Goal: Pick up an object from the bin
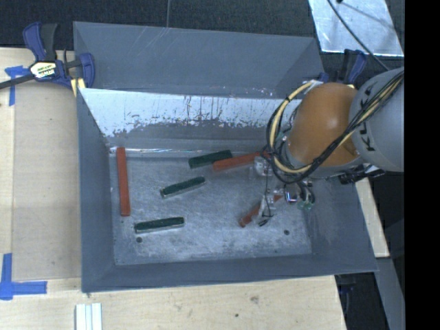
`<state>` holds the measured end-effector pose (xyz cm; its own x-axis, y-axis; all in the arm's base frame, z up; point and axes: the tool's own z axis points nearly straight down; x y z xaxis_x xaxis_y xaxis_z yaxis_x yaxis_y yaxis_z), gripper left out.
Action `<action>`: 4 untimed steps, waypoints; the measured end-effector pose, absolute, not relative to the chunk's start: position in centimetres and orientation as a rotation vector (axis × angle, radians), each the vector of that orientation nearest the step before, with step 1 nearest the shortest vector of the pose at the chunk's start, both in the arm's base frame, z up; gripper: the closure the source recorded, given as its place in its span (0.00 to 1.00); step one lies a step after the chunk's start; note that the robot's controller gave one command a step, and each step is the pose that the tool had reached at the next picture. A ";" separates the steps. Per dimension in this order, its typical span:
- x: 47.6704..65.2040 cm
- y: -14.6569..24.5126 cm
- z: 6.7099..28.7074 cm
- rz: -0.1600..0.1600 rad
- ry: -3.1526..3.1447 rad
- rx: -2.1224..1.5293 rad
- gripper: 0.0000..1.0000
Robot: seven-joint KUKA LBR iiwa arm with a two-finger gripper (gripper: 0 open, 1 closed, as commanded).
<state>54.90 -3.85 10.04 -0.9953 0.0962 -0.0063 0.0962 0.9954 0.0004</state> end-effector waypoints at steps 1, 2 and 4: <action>52.9 -5.2 6.8 -0.001 3.136 0.207 0.00; 53.0 -5.2 6.9 0.000 3.134 0.209 0.00; 53.3 -5.3 13.4 0.000 3.125 0.210 1.00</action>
Offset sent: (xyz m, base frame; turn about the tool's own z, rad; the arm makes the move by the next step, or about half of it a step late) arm -0.0191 -0.0129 -0.0304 0.0327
